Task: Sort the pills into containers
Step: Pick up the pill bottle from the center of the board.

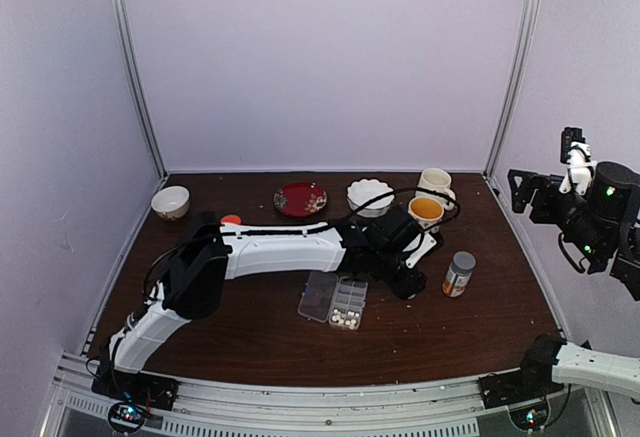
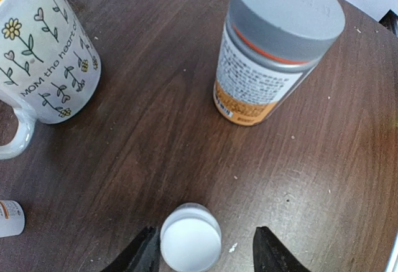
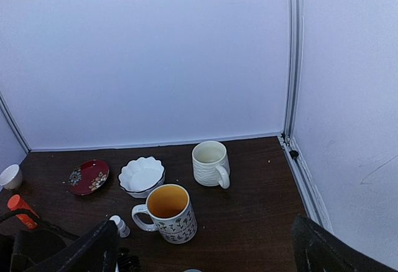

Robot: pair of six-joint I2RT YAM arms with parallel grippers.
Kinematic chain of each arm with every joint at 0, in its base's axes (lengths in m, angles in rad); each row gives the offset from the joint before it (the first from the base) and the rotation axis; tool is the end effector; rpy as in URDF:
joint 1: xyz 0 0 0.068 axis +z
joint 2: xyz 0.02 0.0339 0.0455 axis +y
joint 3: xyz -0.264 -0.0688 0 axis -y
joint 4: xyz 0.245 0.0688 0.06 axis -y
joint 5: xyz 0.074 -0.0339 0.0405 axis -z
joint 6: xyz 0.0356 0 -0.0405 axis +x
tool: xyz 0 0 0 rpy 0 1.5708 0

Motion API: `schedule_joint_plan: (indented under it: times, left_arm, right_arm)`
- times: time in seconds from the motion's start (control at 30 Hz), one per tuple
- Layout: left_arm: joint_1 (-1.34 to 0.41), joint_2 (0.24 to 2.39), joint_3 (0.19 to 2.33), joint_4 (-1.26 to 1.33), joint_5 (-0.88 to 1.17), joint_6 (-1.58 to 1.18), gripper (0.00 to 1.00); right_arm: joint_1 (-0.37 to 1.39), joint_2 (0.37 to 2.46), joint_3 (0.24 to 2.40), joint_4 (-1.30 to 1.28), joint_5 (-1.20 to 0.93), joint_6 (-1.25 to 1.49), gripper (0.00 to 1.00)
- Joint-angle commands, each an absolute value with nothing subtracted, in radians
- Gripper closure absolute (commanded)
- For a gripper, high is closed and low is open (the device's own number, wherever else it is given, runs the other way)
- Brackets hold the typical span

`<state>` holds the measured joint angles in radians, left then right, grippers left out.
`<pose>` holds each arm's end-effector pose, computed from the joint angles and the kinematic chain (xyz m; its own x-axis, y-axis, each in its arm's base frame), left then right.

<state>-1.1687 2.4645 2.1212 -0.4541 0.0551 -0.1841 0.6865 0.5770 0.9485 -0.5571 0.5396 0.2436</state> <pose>0.2147 -0.5098 0.1746 -0.4463 0.5823 -0.6795 0.8669 0.4699 -0.1666 0.0951 0.0543 0.3831 -0.1755 0.1237 -0.9767 -0.1142 0.9828 0.1450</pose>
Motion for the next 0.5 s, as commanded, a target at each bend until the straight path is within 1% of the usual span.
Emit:
schedule_joint_plan:
  times: [0.0, 0.13, 0.23, 0.3, 0.37, 0.47]
  left_arm:
    - [-1.170, 2.482, 2.152, -0.411, 0.041, -0.162, 0.46]
    - [-1.170, 2.485, 2.154, -0.409, 0.036, -0.155, 0.47]
    - [-1.170, 2.487, 2.154, -0.408, 0.031, -0.154, 0.55]
    - [-1.169, 2.488, 2.154, -0.409, 0.026, -0.154, 0.58]
    - [-1.170, 2.490, 2.154, -0.410, 0.020, -0.154, 0.58]
    - [-1.170, 2.495, 2.155, -0.411, 0.017, -0.158, 0.56]
  right_arm:
    - [0.681, 0.568, 0.935, -0.557, 0.551, 0.248, 0.00]
    - [0.681, 0.566, 0.932, -0.554, 0.550, 0.248, 0.00]
    - [0.681, 0.566, 0.929, -0.551, 0.548, 0.252, 0.00]
    - [0.680, 0.563, 0.925, -0.550, 0.547, 0.252, 0.00]
    - [0.681, 0.563, 0.924, -0.550, 0.545, 0.252, 0.00]
    - [0.681, 0.565, 0.925, -0.549, 0.544, 0.250, 0.00]
